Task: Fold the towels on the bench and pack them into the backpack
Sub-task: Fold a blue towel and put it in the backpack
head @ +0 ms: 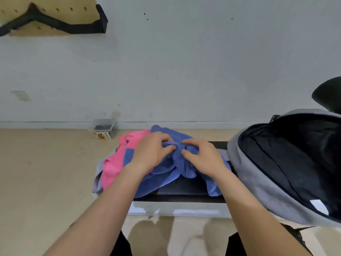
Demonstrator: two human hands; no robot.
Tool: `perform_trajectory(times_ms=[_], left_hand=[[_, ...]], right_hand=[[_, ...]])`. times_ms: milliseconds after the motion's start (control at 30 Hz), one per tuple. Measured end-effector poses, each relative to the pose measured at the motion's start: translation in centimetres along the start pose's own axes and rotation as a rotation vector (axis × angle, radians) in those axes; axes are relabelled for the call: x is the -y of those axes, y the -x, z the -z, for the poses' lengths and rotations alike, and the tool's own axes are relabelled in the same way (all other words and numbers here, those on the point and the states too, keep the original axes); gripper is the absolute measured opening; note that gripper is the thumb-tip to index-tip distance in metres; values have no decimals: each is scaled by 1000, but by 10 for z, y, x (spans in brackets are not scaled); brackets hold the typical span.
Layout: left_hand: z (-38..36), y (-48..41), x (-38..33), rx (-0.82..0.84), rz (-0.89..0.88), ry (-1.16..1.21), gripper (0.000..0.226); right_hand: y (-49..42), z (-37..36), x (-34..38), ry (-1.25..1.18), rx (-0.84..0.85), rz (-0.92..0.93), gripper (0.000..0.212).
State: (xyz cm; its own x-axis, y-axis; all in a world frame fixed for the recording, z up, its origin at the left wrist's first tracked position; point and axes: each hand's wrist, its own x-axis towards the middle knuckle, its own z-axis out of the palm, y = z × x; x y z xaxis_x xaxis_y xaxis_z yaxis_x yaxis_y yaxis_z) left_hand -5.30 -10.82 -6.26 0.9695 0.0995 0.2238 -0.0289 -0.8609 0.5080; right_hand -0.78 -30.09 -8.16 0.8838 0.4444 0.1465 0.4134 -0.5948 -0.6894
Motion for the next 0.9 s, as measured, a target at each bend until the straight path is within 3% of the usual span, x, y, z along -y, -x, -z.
perform_trajectory(times_ms=[133,267,367,600,900], left_hand=[[2,2,9,-111,-17,-10,5],[9,0,10,-132,-69,37,4],[4,5,12,-94,-71,77,4],[12,20,26,-83,-6,105,9],[28,30,40,-45,10,-154,14]], right_hand=[[-18,-15,-1,32,33,156,11],[-27,-13,2,13,38,190,26],[-27,-16,-4,28,84,215,14],[-35,-3,-34,63,-74,22,11],[-37,0,-39,50,-173,-106,9]])
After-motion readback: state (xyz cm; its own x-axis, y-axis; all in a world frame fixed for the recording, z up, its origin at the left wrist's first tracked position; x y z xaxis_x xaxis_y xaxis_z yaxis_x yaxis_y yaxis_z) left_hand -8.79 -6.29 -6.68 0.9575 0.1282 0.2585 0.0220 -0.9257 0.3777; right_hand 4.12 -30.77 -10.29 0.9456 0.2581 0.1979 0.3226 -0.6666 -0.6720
